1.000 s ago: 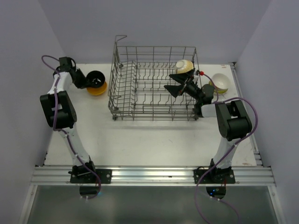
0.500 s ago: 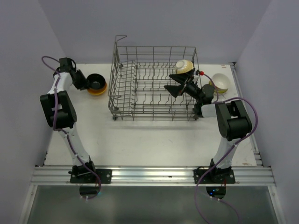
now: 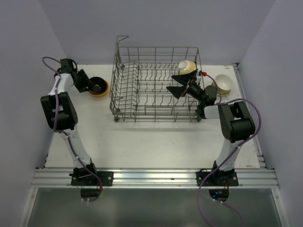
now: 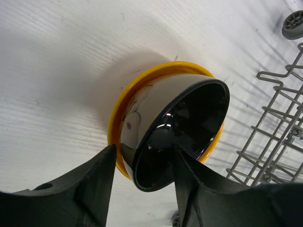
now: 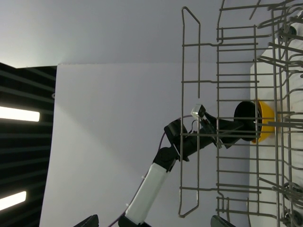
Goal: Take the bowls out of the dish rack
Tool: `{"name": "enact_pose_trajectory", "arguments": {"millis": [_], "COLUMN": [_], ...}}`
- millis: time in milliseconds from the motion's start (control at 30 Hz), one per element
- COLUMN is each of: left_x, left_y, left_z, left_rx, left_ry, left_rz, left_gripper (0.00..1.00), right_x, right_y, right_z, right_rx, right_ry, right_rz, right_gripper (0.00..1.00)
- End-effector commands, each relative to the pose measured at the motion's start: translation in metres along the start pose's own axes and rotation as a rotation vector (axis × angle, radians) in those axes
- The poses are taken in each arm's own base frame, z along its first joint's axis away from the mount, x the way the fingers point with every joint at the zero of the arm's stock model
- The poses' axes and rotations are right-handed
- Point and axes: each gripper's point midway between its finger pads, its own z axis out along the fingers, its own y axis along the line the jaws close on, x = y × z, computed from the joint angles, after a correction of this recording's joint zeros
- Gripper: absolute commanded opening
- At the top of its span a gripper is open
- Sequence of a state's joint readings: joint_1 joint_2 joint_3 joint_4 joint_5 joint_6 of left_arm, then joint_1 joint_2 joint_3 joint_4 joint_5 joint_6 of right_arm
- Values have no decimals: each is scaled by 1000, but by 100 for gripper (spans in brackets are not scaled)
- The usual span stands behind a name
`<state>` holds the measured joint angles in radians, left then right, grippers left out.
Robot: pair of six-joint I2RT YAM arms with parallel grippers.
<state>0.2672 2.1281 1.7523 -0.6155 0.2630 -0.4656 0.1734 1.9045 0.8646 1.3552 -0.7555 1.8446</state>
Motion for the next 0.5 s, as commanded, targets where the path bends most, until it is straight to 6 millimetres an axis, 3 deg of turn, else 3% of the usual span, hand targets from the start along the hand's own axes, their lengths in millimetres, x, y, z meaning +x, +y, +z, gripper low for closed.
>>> {"name": "enact_pose_trajectory", "arguments": {"millis": [0,133,467], "left_x": [-10,-19,-52], "left_y": [-10,-10,-18], "left_z": [-10,-20,-54], "left_rx": [37,25,1], "left_ry": [-38,-70,-182], "left_rz": [26,31,78], "left_gripper": [55,72,79], "right_x": [-13,-13,-12], "right_y": [-24,-20,-10], "right_z": [-23,-22,-20], "right_rx": [-39,-45,-62], "right_ry": [-19,-14,-6], "right_rz": [-62,-61,-70], "right_gripper": [99,99,99]}}
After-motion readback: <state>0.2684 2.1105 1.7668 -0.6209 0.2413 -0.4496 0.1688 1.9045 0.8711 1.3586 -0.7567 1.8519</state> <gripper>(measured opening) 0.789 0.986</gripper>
